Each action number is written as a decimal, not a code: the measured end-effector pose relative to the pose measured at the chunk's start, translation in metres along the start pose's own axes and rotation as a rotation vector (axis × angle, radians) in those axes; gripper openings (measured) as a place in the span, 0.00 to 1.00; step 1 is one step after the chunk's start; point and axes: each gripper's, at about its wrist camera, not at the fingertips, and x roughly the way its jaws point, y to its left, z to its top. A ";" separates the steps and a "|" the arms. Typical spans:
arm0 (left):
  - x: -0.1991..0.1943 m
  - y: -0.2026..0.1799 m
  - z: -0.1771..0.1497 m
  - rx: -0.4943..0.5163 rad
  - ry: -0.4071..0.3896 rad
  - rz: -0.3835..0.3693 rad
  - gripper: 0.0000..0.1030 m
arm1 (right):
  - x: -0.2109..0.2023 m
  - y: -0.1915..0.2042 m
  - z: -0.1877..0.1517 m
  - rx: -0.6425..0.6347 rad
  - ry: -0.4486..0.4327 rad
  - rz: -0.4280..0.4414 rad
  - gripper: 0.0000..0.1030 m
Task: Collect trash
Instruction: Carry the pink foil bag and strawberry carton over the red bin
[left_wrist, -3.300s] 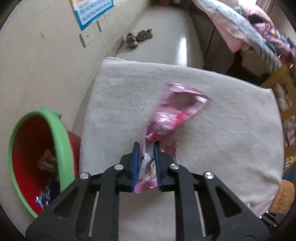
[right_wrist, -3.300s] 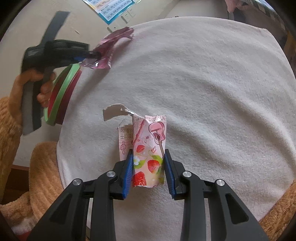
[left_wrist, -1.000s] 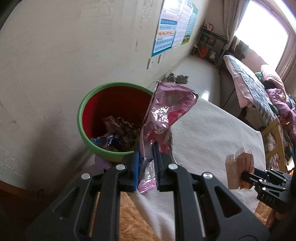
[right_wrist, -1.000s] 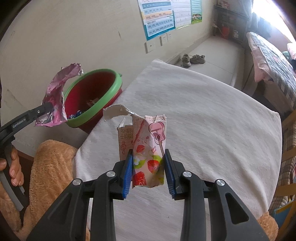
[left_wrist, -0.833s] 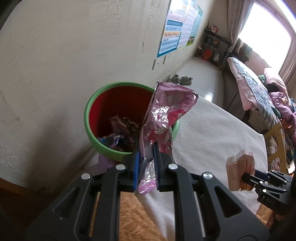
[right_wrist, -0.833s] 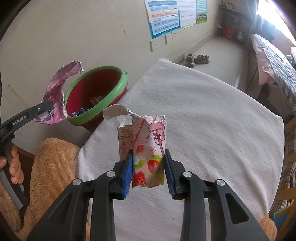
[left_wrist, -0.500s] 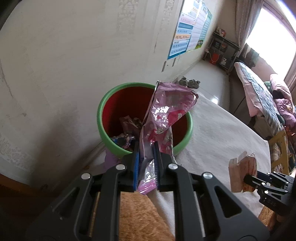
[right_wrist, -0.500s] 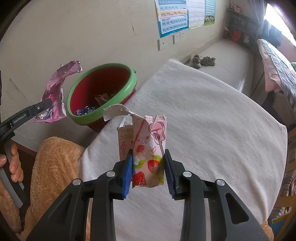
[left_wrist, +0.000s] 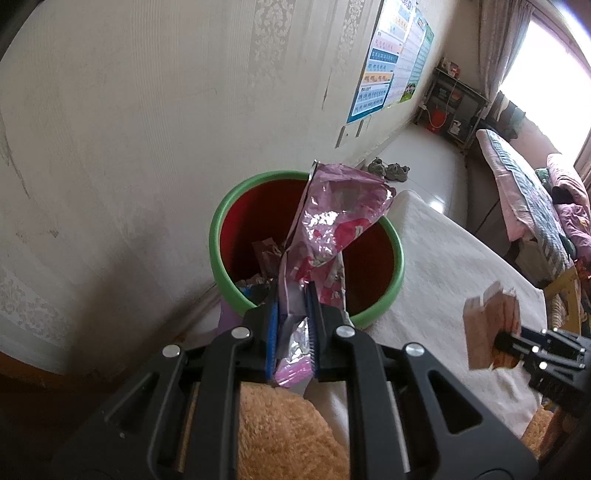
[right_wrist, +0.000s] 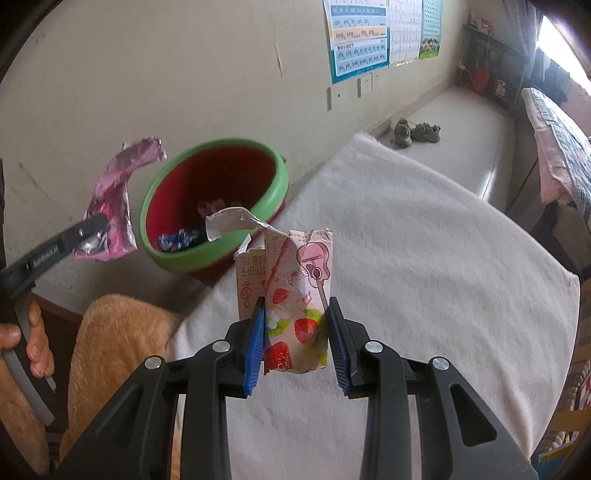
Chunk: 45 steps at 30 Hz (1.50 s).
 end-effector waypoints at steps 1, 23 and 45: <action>0.001 0.000 0.001 0.003 -0.001 0.002 0.13 | 0.000 0.002 0.005 -0.002 -0.008 0.002 0.30; 0.045 -0.006 0.027 0.080 0.034 0.034 0.13 | 0.030 0.033 0.068 -0.003 -0.047 0.060 0.31; 0.064 -0.007 0.031 0.108 0.067 0.083 0.13 | 0.034 0.029 0.075 0.000 -0.052 0.045 0.31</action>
